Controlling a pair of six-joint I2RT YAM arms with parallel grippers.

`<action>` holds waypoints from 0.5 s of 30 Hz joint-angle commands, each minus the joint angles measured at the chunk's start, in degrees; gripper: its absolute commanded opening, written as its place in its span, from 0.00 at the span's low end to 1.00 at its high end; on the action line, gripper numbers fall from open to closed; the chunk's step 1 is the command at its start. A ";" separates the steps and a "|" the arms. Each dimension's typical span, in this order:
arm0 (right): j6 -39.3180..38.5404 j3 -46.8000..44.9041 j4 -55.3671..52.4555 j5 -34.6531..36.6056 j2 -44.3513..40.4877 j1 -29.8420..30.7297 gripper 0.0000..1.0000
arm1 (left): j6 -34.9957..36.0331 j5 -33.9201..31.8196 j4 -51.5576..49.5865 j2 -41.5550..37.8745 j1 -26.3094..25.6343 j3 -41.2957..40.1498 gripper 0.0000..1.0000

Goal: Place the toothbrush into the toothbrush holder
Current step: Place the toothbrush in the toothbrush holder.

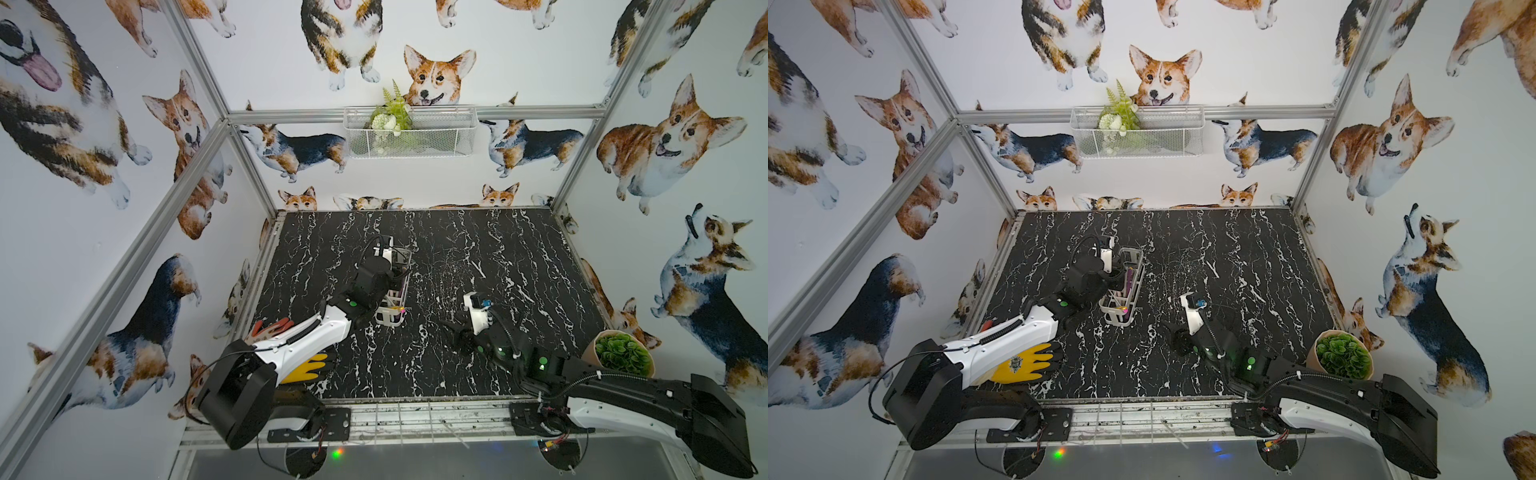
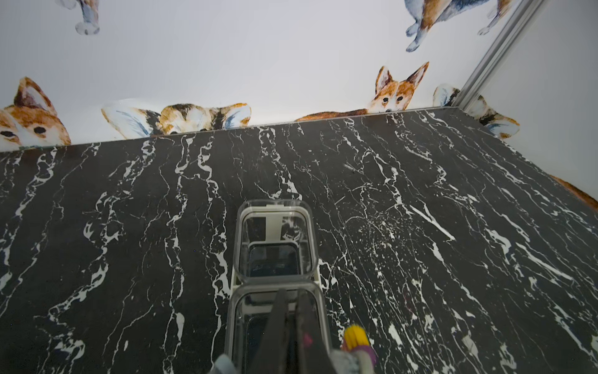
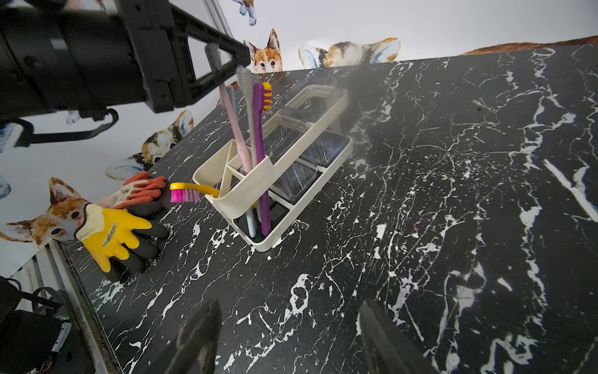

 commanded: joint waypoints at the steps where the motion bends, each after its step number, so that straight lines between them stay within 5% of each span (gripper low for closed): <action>1: 0.30 -0.40 1.78 0.96 -0.42 0.01 0.70 | -1.42 -0.32 4.87 0.35 -0.19 -1.70 0.00; 9: 0.53 -0.74 1.94 1.23 -0.36 0.00 0.70 | -1.91 -1.48 6.00 1.03 -0.41 -4.05 0.00; 15: 0.51 -0.61 1.98 1.38 -0.36 0.01 0.70 | -2.04 -1.83 5.85 -0.79 -0.56 -4.89 0.17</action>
